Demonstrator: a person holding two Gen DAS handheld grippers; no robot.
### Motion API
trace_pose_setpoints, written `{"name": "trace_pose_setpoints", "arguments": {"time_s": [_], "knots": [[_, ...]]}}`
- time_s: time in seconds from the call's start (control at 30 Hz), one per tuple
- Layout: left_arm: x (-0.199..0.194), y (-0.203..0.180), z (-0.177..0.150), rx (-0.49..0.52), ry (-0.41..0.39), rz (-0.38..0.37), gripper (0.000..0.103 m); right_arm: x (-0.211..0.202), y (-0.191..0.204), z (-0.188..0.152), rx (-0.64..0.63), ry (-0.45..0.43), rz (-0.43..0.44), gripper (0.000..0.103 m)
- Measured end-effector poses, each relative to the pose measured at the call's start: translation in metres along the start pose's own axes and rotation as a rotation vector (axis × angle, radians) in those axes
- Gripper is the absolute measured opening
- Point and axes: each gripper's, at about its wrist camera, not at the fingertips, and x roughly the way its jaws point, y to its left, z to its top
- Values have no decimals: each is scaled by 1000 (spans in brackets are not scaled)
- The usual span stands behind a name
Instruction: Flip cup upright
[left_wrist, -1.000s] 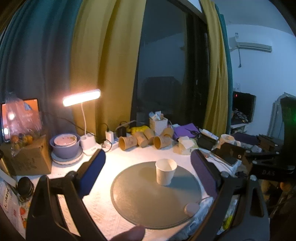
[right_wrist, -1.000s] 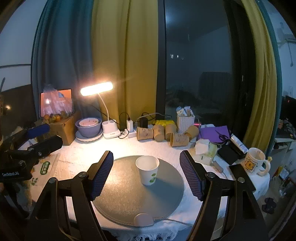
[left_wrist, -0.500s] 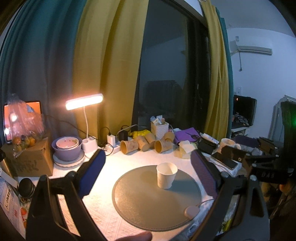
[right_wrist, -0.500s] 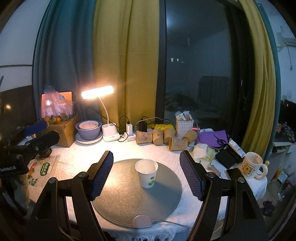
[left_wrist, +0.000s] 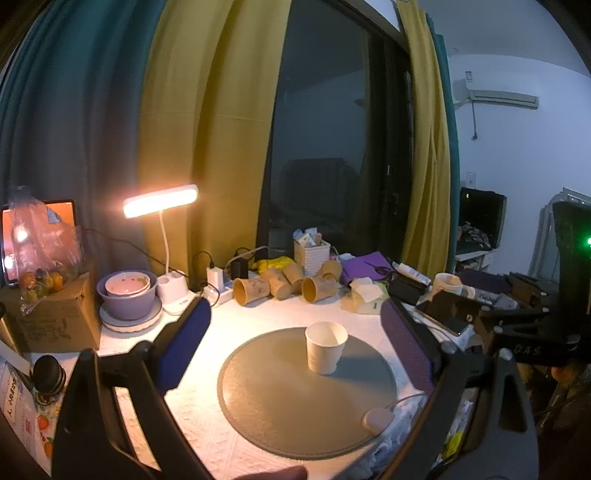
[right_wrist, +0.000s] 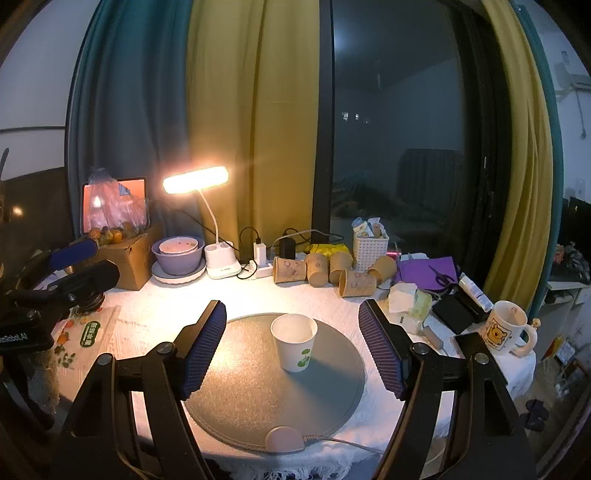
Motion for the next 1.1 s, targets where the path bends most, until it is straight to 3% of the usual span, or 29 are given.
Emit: {"name": "trace_pose_setpoints", "arguments": {"time_s": [1.1], "knots": [[-2, -2, -2, -7, 8, -26, 94, 0, 7, -5, -2, 4, -1, 77]]}}
